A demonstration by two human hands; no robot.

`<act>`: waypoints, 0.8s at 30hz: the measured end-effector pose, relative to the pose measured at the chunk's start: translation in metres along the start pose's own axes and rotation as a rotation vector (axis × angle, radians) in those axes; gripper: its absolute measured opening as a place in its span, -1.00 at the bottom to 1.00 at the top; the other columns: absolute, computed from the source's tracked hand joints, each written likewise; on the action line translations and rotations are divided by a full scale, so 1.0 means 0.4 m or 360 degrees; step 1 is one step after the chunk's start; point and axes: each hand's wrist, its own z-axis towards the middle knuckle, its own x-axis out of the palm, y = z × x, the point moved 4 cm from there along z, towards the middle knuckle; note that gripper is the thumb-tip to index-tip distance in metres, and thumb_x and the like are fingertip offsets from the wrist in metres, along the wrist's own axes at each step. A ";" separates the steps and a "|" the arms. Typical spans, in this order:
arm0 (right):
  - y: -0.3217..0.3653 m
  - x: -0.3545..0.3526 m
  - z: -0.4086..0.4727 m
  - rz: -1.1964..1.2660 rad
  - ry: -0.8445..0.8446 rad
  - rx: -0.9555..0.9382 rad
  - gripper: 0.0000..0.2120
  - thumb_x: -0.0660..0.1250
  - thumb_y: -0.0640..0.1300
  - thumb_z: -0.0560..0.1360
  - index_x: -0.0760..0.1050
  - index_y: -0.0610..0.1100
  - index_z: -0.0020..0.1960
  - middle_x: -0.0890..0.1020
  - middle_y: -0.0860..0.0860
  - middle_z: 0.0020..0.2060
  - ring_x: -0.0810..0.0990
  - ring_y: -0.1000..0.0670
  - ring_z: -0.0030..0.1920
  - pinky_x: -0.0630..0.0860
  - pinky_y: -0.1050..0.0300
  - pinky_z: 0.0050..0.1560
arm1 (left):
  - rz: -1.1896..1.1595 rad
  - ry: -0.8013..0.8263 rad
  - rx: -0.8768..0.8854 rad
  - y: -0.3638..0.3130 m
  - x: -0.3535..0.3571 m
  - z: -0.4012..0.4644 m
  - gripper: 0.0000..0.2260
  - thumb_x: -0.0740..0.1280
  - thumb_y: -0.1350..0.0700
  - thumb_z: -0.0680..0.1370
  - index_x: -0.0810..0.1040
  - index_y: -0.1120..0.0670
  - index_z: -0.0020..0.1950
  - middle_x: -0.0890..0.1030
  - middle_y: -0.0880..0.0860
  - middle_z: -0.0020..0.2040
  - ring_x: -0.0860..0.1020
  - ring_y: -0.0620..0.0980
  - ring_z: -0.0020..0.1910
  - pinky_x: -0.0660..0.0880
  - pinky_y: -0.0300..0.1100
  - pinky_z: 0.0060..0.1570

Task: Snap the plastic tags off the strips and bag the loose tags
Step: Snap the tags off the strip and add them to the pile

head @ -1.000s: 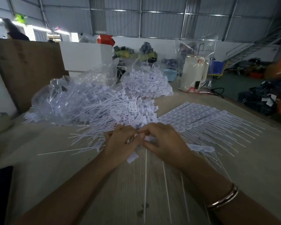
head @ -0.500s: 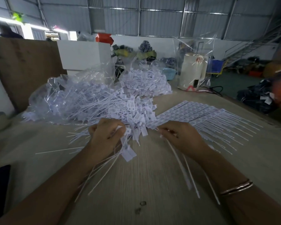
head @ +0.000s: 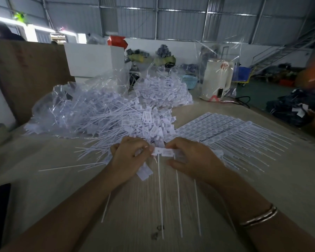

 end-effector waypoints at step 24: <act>-0.012 0.002 0.004 0.0144 0.0042 0.0012 -0.70 0.43 0.01 0.41 0.53 -0.08 0.09 0.62 0.07 -0.09 0.56 0.06 -0.13 0.47 0.10 -0.13 | 0.0000 0.0031 0.0232 -0.024 -0.007 -0.007 -0.66 0.25 -0.08 0.50 0.59 0.15 -0.28 0.56 -0.06 -0.40 0.54 -0.08 -0.40 0.43 -0.14 -0.22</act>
